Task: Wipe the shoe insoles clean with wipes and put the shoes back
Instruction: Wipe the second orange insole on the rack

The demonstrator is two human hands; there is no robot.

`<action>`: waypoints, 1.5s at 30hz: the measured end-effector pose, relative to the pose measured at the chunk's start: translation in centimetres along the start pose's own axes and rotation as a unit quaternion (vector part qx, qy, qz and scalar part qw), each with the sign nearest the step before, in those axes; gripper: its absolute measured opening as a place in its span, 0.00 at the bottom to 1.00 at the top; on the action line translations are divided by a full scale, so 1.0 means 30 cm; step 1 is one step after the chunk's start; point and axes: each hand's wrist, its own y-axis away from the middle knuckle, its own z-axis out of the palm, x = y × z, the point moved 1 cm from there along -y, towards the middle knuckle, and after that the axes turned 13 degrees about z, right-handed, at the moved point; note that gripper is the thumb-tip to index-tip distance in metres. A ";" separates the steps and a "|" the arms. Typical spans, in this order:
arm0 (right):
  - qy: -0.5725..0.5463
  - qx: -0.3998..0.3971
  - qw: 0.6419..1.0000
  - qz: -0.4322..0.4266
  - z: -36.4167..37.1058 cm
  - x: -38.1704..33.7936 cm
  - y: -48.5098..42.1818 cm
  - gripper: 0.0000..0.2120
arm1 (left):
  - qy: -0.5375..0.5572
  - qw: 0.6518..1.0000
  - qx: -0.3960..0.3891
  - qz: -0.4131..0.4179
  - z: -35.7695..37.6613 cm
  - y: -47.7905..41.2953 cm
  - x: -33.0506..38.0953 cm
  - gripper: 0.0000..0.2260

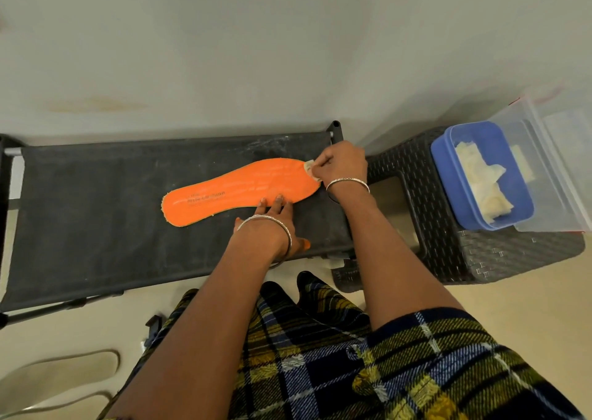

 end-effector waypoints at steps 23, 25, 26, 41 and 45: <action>0.102 0.018 0.995 -0.009 0.026 -0.037 -0.003 0.05 | 0.003 1.000 0.002 0.007 -0.010 0.033 -0.010 0.42; 0.145 -0.054 0.988 -0.028 0.040 -0.057 0.008 0.04 | 0.001 1.000 0.001 0.005 -0.008 0.033 -0.007 0.42; 0.153 -0.080 0.985 -0.028 0.041 -0.062 0.015 0.04 | -0.001 1.000 0.001 0.005 -0.008 0.033 -0.006 0.42; 0.072 -0.017 0.997 -0.008 -0.002 -0.029 0.000 0.03 | -0.001 1.000 -0.001 0.004 -0.014 0.026 -0.010 0.42; 0.127 -0.113 0.984 -0.045 0.028 -0.048 0.019 0.05 | -0.009 1.000 -0.004 -0.001 -0.013 0.021 -0.008 0.42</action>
